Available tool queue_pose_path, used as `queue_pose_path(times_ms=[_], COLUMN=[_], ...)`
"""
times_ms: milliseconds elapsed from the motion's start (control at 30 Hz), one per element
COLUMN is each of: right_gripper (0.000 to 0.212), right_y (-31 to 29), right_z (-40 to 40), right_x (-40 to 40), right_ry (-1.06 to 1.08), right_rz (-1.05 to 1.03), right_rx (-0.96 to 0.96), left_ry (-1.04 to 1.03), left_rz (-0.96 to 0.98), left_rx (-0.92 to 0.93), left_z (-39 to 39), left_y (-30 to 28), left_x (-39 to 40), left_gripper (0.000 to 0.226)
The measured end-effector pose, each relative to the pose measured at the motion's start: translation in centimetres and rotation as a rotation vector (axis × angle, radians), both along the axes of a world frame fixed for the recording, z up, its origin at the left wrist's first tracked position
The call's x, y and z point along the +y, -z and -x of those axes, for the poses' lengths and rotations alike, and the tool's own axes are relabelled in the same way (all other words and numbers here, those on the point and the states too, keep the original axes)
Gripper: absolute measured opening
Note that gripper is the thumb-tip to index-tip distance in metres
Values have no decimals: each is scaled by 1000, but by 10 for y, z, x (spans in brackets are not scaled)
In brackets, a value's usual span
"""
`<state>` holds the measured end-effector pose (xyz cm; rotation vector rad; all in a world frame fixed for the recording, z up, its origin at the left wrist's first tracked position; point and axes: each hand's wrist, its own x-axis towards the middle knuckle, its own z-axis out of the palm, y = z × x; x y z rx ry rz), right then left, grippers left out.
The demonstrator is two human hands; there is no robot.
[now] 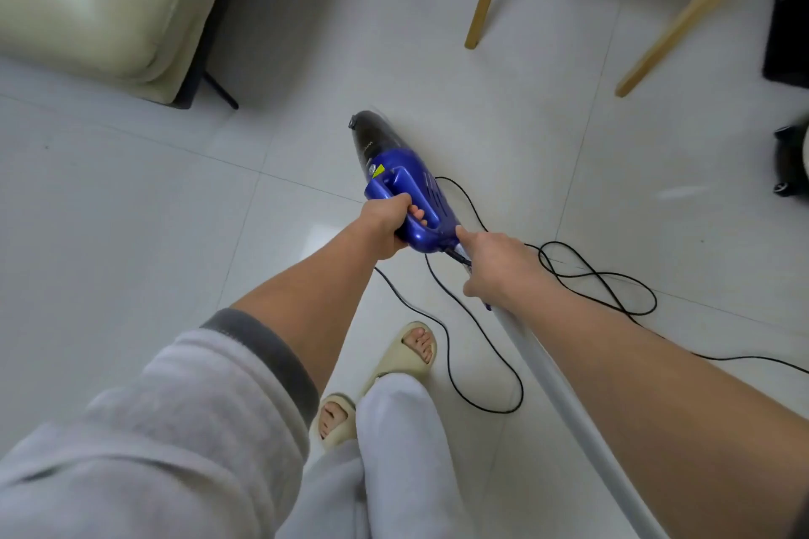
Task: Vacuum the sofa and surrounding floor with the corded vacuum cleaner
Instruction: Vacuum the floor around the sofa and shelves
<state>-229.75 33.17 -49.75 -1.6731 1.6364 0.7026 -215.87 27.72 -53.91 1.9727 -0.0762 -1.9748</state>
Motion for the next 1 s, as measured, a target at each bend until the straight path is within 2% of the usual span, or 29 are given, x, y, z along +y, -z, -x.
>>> queue_pose_path(times_ms=[133,333,500,600,1000], right_gripper=[51,52,56,61,60], right_y=[-11,-23,-33,-39,-32], right_z=[-26,-80,-117,-133,-127], right_x=[28,82,131,154,200], right_ry=[5,-25,-53,-69,-175], right_rz=[-21,-64,-103,-133,-3], right_rx=[-11,-56,-87,-94,-5], left_ry=[-7,-39,-54,-78,-153], left_rz=[10,-35,-95,-107,-119], left_rx=[13,-13,-18,-10,65], left_z=[-28,-85,-131,-149,-143], left_y=[-9,-17,-25,-29,-12], left_x=[30,91,147,174,220], left_gripper=[18,25,12,11,9])
